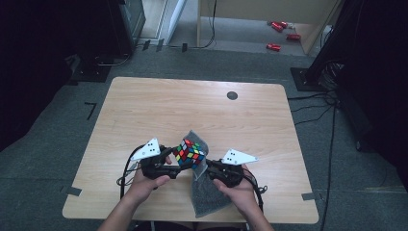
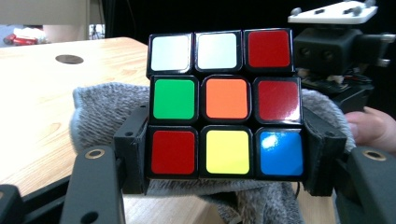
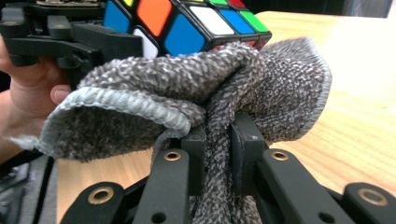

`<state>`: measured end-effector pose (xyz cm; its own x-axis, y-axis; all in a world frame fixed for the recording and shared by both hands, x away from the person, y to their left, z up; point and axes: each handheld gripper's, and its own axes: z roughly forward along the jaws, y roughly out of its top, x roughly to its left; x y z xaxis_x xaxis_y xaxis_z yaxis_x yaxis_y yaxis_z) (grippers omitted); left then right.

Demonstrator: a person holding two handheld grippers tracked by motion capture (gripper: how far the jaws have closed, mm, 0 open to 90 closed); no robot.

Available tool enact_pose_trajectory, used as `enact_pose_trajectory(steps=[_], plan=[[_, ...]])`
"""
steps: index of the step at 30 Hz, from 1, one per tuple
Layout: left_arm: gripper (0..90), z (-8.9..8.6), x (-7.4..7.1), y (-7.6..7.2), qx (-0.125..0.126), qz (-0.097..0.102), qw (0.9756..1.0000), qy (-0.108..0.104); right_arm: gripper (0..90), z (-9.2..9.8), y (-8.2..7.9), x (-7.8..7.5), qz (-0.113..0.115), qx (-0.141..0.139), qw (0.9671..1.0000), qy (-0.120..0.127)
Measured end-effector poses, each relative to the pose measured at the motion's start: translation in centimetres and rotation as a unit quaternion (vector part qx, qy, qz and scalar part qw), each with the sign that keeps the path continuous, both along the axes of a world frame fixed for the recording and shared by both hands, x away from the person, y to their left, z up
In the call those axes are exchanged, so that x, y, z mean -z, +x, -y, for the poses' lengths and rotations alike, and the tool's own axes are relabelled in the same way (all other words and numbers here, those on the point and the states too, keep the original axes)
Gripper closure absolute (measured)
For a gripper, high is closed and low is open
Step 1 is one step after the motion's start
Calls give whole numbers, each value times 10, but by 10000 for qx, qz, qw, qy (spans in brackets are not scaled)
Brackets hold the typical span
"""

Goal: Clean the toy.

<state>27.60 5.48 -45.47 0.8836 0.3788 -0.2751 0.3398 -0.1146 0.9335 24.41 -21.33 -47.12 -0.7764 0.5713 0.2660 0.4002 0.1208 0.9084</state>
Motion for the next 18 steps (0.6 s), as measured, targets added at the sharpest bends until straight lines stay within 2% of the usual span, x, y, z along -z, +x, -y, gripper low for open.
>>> enact_pose_trajectory(steps=[3,5,8,10,13,14,18], plan=[[345,1,0,0,62,21,10000,13,792,5,0,-6,119,156,9998,94],[345,3,0,-2,154,68,9998,121,792,11,1,-10,185,295,9992,203],[345,6,1,-4,175,106,9996,207,791,17,3,-9,134,389,9987,289],[345,6,1,-4,146,99,9996,203,792,16,4,-5,36,371,9987,337],[345,2,0,-1,69,70,9999,109,790,8,2,-2,-30,256,9994,245],[345,1,0,-1,32,63,9999,100,791,6,2,-1,-85,141,9996,233],[345,-2,1,3,-28,-5,10000,89,791,2,1,0,-64,20,9999,89]])
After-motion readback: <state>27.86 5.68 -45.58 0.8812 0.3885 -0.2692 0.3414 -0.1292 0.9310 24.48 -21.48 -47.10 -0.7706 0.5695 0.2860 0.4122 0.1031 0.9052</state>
